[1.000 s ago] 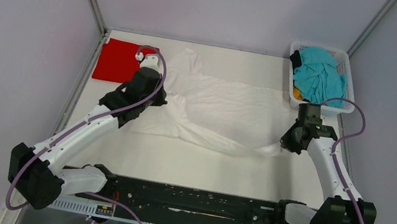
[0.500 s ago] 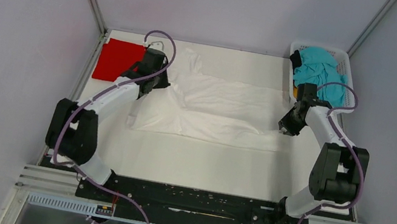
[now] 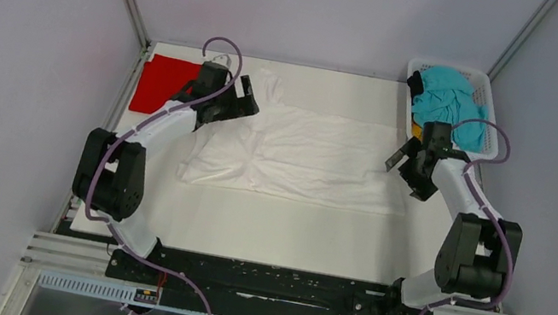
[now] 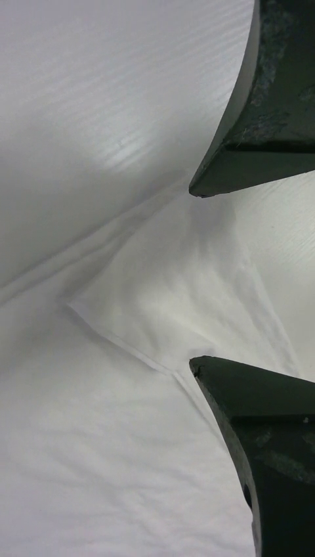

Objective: Fold and stack the t-shirts
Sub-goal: Fold the flattened tshirt in 1/3 of the way

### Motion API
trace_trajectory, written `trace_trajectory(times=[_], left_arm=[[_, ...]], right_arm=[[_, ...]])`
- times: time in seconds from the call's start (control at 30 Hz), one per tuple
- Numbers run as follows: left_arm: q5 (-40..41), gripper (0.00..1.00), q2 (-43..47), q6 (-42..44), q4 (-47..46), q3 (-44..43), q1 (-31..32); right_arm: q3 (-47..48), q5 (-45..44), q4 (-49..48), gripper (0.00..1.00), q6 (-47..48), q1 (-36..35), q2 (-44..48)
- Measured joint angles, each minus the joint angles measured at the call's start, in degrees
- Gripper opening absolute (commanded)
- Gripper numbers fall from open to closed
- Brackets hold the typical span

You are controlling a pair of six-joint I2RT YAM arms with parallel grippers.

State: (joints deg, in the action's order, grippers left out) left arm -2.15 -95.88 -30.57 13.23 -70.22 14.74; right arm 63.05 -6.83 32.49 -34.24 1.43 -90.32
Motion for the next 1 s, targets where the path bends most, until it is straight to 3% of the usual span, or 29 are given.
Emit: trace_trajectory(times=[0.13, 0.3, 0.53, 0.8, 1.0], left_arm=[[-6.47, 0.99, 2.32, -3.61, -4.46, 7.1, 0.61], [-10.51, 0.99, -1.44, -6.99, -6.51, 12.0, 1.16], [-12.2, 0.99, -3.43, -10.03, -9.92, 16.09, 1.14], [-12.04, 0.99, 5.86, -13.0, -15.21, 28.26, 2.1], [-11.26, 0.99, 17.0, -14.49, -12.11, 37.48, 4.66]], right_arm=[[-6.62, 4.42, -4.98, 1.0, 0.68, -5.55, 4.04], [-7.56, 10.49, -11.87, 1.0, 1.42, -13.53, -0.85], [-7.78, 13.62, -16.74, 1.0, 0.57, -15.13, -6.45], [-17.44, 14.51, -17.55, 1.0, -2.51, -15.26, 2.51], [-25.51, 16.09, -12.79, 0.99, -3.63, -15.39, 12.46]])
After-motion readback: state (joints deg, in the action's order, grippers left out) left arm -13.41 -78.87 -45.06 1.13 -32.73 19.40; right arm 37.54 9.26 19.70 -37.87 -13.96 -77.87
